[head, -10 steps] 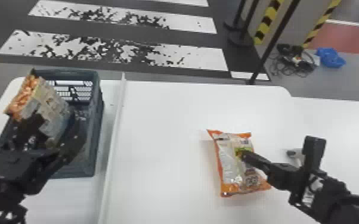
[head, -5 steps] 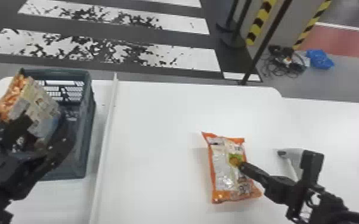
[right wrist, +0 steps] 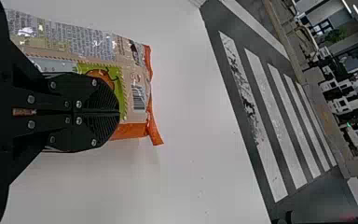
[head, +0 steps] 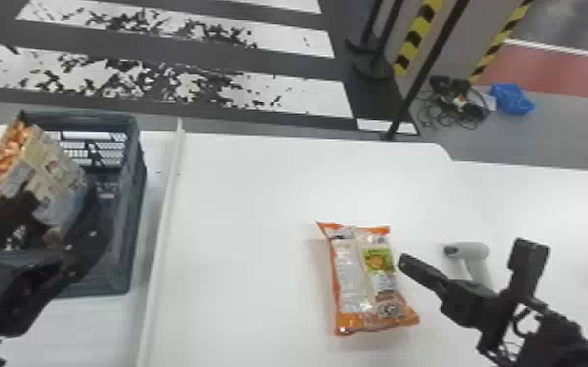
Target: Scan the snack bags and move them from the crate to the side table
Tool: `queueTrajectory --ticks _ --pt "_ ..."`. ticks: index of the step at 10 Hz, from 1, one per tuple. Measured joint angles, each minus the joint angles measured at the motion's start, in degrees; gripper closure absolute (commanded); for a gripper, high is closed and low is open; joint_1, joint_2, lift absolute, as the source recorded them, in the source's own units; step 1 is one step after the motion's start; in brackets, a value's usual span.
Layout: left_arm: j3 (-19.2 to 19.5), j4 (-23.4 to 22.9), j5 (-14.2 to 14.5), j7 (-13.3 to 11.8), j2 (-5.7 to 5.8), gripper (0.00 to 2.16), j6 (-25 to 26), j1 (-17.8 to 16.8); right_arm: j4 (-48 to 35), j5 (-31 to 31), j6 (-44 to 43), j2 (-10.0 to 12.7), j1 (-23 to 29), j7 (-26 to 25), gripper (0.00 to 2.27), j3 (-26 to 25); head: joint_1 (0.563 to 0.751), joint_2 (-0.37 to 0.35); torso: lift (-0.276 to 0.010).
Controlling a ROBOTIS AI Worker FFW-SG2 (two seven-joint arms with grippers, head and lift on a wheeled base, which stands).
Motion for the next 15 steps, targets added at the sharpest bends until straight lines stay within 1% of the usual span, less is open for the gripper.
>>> queueTrajectory --ticks 2,3,5,6,9,12,13,14,15 --pt "0.00 -0.81 0.00 -0.01 -0.05 0.10 -0.25 0.71 -2.54 -0.31 3.13 -0.01 -1.80 -0.77 2.07 0.21 0.695 -0.201 -0.087" --pt "0.00 -1.24 0.00 -0.07 -0.05 0.10 -0.26 1.13 -3.03 -0.22 3.95 -0.02 -2.89 -1.21 2.07 1.12 0.695 -0.187 -0.087" --pt "0.13 -1.98 -0.08 -0.18 -0.06 0.10 -0.26 2.01 -2.92 1.03 4.12 -0.02 -4.52 -1.80 2.07 4.47 0.695 -0.159 -0.087" --pt "0.19 -2.38 -0.14 -0.18 -0.06 0.10 -0.26 2.32 -1.93 2.31 4.05 -0.02 -5.50 -2.09 2.07 6.29 0.695 -0.140 -0.087" --pt "0.25 -3.19 -0.32 -0.09 -0.06 0.10 0.02 2.47 3.71 4.56 2.49 -0.03 -8.48 -2.33 2.07 9.61 0.695 -0.127 -0.087" --pt "0.42 -3.19 -0.30 -0.09 -0.05 0.10 0.09 2.33 7.55 6.46 1.85 -0.10 -10.40 -2.47 2.06 10.80 0.695 -0.130 -0.087" --pt "0.40 -3.04 -0.27 -0.09 -0.05 0.10 0.09 2.09 7.55 6.46 2.01 -0.11 -10.39 -2.50 1.85 10.60 0.695 -0.133 -0.087" --pt "0.31 -2.95 -0.27 -0.16 -0.05 0.10 0.09 1.85 5.35 5.63 2.98 -0.11 -9.39 -3.09 1.46 9.55 0.695 -0.135 -0.087" --pt "0.27 -2.89 -0.27 -0.18 -0.05 0.10 0.09 1.69 0.61 4.06 4.39 -0.09 -7.19 -4.20 0.23 7.68 0.695 -0.144 -0.087"
